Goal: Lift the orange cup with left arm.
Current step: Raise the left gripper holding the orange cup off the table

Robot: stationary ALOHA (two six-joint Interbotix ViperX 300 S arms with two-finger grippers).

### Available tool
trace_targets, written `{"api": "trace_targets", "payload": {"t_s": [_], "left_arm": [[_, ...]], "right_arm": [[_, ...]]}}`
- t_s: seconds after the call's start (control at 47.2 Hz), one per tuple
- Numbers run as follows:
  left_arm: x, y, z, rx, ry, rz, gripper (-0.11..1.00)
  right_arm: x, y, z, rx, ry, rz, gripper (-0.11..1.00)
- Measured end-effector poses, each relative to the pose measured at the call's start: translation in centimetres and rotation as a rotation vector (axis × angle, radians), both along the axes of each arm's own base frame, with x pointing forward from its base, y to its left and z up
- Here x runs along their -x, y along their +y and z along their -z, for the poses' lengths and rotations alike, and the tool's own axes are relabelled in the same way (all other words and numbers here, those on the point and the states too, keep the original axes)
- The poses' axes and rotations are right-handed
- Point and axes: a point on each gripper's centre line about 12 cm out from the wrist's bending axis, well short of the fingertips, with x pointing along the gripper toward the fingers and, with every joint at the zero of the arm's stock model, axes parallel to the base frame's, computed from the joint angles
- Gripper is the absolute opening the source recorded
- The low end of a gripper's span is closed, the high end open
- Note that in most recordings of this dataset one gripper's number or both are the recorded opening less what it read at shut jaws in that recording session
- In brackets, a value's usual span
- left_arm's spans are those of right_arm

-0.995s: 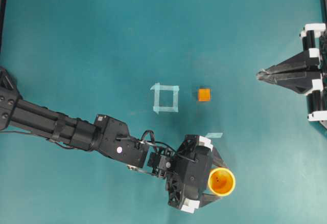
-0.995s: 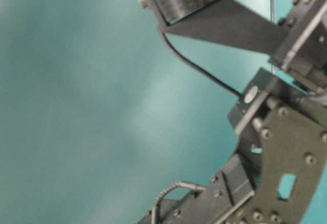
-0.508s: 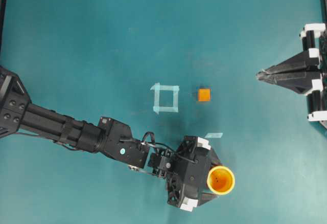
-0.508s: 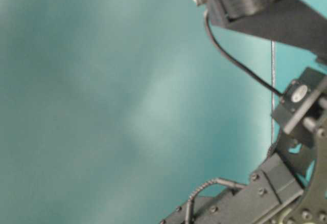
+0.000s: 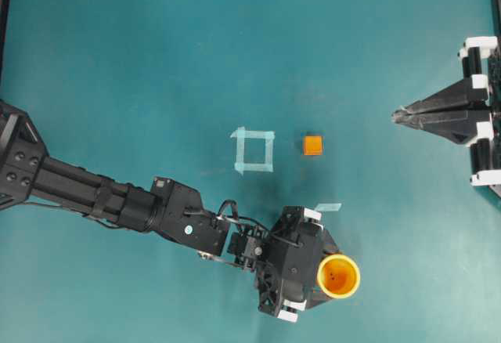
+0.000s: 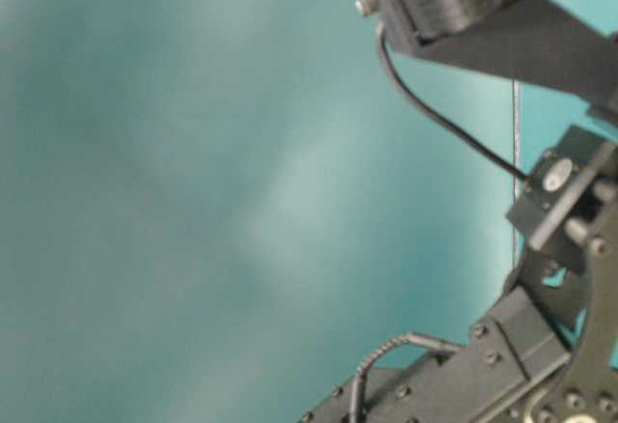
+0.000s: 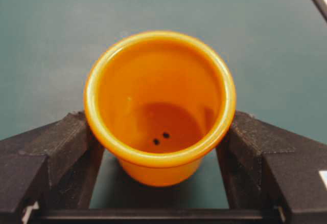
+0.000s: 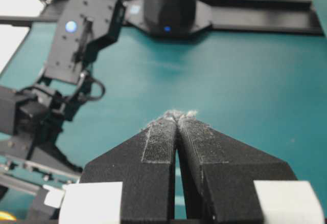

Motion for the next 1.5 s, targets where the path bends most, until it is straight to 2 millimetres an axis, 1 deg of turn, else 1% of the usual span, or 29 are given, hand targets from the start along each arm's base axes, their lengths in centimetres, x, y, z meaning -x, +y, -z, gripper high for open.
{"api": "trace_targets", "payload": {"t_s": [0.296, 0.444, 0.529, 0.635, 0.741, 0.825, 1.016, 1.312, 1.418, 1.503], "left_arm": [[0.0, 0.0, 0.1, -0.002, 0.003, 0.001, 0.63], [0.0, 0.0, -0.2, -0.004, -0.005, 0.003, 0.63], [0.0, 0.0, -1.2, -0.005, -0.022, 0.005, 0.63], [0.0, 0.0, -2.9, -0.003, -0.054, 0.008, 0.63], [0.1, 0.0, -3.8, 0.000, -0.066, 0.008, 0.63], [0.1, 0.0, -4.3, -0.001, -0.067, 0.009, 0.63], [0.3, 0.1, -4.6, -0.007, -0.045, 0.008, 0.63], [0.6, 0.2, -6.8, -0.010, -0.042, 0.008, 0.63], [0.7, 0.2, -7.2, -0.009, -0.047, 0.008, 0.63], [0.7, 0.2, -7.2, -0.009, -0.046, 0.008, 0.63]], "right_arm": [[0.0, 0.0, 0.1, -0.005, 0.011, 0.001, 0.00], [0.0, 0.0, 0.1, -0.006, 0.009, 0.001, 0.00], [0.0, 0.0, 0.1, -0.006, 0.011, 0.001, 0.00], [0.0, 0.0, 0.1, -0.005, 0.011, 0.001, 0.00], [0.0, 0.0, 0.1, -0.006, 0.011, 0.001, 0.00], [0.0, 0.0, 0.1, -0.005, 0.009, 0.001, 0.00], [0.0, 0.0, 0.1, -0.006, 0.011, 0.002, 0.00], [0.0, 0.0, 0.0, -0.006, 0.006, 0.001, 0.00], [-0.1, 0.0, -0.4, -0.006, -0.002, 0.001, 0.00], [-0.1, 0.0, -0.4, -0.006, -0.003, 0.001, 0.00]]}}
